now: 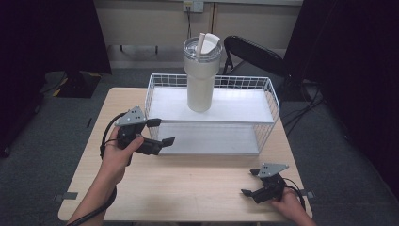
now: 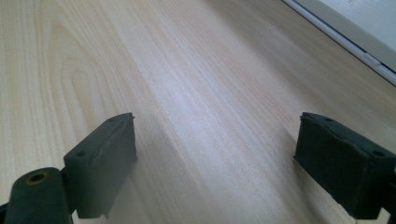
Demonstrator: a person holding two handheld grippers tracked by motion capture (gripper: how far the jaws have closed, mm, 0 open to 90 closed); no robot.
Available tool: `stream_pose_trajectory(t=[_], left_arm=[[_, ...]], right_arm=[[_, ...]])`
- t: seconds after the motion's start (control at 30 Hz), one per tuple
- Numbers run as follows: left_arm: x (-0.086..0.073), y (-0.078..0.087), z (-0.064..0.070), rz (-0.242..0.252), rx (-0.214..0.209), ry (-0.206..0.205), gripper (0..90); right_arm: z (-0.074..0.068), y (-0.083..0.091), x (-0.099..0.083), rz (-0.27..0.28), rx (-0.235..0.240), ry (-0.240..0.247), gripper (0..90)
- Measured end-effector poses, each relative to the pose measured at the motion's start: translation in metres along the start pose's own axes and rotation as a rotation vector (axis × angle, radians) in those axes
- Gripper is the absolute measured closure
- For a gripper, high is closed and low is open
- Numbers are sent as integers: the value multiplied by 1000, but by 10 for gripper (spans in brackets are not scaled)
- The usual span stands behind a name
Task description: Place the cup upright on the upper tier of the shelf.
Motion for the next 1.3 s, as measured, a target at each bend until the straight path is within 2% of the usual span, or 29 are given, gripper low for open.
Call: stream_pose_trajectory(t=[0.27,0.3,0.53,0.63,0.8,1.0,1.17,1.3], left_arm=[[-30,7,0,-18,1,25,157],[-30,7,0,-18,1,25,157],[-57,15,-1,-15,7,60,157],[-63,15,-1,-21,11,58,157],[-93,16,-3,-46,22,89,157],[-118,17,-5,-57,31,132,157],[-127,19,-6,-76,44,132,157],[-133,20,-7,-108,64,117,157]], right_arm=[[0,0,0,0,0,0,119],[0,0,0,0,0,0,119],[0,0,0,0,-1,0,119],[0,0,0,0,0,0,119],[0,0,0,0,0,0,120],[0,0,0,0,0,0,120],[0,0,0,0,0,0,120],[0,0,0,0,-1,0,119]])
Point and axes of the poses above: each handheld gripper's, and its own axes: y roughly backward along the jaws, x roughly out of its top, z roughly to its right, the point moved 5 cm from there along -y, roughly forward along the jaws, and after that the axes turned 7 degrees about z, right-handed, at the moved point
